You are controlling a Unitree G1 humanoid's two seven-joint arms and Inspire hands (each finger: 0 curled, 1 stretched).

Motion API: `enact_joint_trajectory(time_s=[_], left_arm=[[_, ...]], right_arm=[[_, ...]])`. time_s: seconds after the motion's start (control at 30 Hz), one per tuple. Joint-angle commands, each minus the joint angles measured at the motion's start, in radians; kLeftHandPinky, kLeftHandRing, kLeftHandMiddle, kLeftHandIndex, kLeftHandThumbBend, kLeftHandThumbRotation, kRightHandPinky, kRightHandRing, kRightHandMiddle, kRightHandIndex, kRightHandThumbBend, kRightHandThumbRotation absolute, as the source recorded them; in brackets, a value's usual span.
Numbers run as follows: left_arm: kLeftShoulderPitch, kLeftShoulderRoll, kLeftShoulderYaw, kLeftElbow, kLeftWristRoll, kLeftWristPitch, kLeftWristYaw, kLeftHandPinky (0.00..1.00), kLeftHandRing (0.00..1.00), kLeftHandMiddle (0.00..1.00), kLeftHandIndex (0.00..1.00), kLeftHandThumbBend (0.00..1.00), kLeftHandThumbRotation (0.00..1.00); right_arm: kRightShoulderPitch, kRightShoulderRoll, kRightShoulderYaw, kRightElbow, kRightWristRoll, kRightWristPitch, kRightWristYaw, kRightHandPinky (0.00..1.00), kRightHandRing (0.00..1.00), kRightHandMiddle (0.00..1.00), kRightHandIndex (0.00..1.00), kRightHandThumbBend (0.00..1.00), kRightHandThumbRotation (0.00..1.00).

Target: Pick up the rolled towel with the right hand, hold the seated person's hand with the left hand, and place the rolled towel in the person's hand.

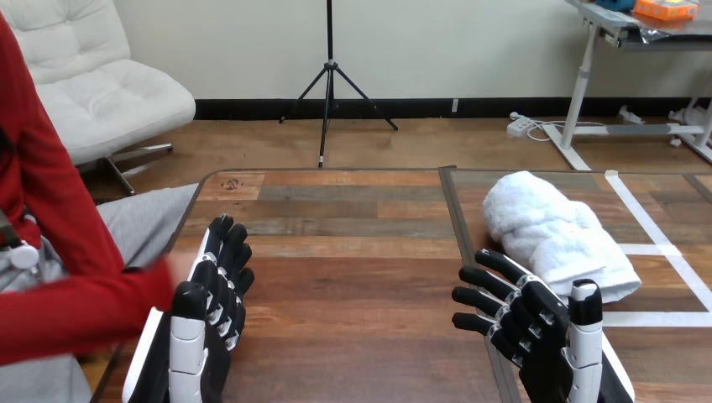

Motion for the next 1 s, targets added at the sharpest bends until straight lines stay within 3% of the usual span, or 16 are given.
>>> enact_joint_trajectory(time_s=[0.0, 0.5, 0.97], left_arm=[[-0.048, -0.023, 0.007, -0.053, 0.004, -0.001, -0.003, 1.0, 1.0, 1.0, 1.0, 0.9, 1.0], [-0.055, -0.022, 0.011, -0.053, 0.012, 0.006, 0.003, 1.0, 1.0, 1.0, 1.0, 0.89, 1.0], [-0.071, -0.029, 0.011, -0.03, 0.008, -0.013, -0.005, 1.0, 1.0, 1.0, 1.0, 0.89, 1.0]], right_arm=[[-0.042, 0.009, 0.009, -0.063, 0.006, -0.002, 0.0, 0.68, 0.76, 0.79, 0.81, 0.92, 1.0], [-0.071, -0.001, 0.007, -0.034, -0.003, -0.01, 0.013, 0.67, 0.76, 0.79, 0.81, 0.9, 1.0], [-0.236, -0.06, -0.033, 0.075, -0.055, -0.006, 0.028, 0.72, 0.78, 0.81, 0.82, 0.9, 1.0]])
